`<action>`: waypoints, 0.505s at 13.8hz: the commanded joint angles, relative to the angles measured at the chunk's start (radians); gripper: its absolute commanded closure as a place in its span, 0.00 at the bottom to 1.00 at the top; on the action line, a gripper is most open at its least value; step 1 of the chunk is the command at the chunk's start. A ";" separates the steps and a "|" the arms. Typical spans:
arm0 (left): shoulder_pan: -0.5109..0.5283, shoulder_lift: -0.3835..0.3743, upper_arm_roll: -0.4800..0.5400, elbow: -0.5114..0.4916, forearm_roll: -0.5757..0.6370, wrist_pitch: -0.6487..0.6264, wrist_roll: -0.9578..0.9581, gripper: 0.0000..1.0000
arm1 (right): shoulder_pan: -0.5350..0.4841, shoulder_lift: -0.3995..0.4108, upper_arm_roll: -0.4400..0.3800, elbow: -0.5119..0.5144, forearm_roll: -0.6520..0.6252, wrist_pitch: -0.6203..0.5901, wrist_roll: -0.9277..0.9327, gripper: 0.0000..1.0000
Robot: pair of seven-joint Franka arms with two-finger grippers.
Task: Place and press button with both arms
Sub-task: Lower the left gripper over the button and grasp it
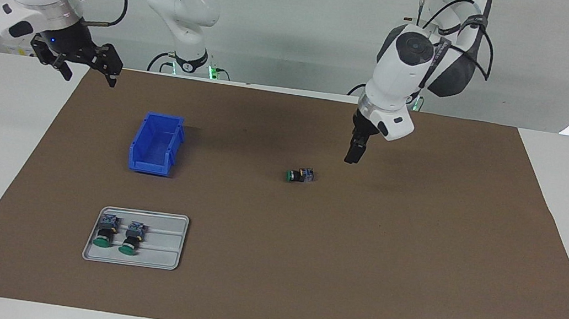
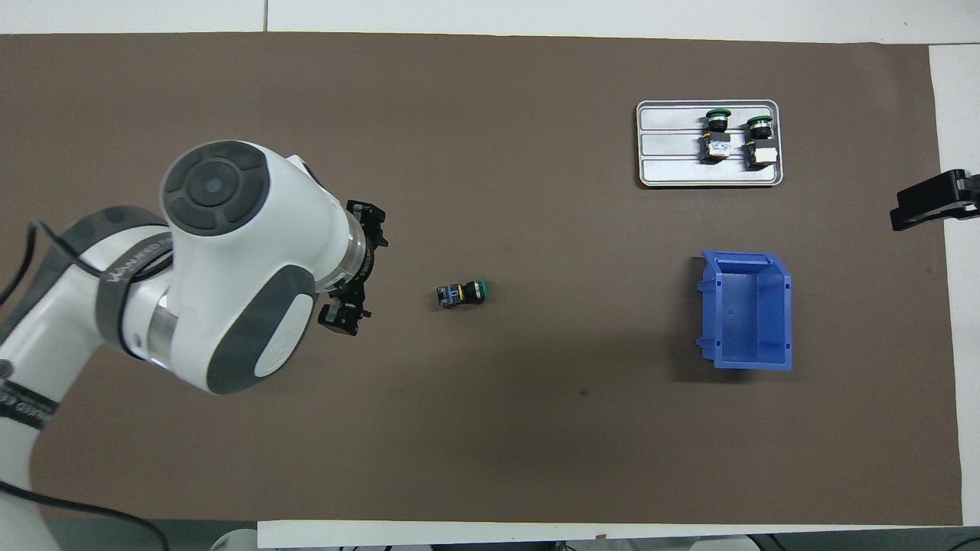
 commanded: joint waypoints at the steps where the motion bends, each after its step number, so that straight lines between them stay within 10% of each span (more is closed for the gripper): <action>1: -0.056 0.118 0.013 0.089 -0.004 0.029 -0.131 0.00 | -0.029 -0.016 0.007 -0.019 0.001 0.000 -0.050 0.02; 7: -0.140 0.252 0.015 0.107 0.051 0.130 -0.301 0.01 | -0.044 -0.010 0.007 -0.014 0.003 0.026 -0.033 0.02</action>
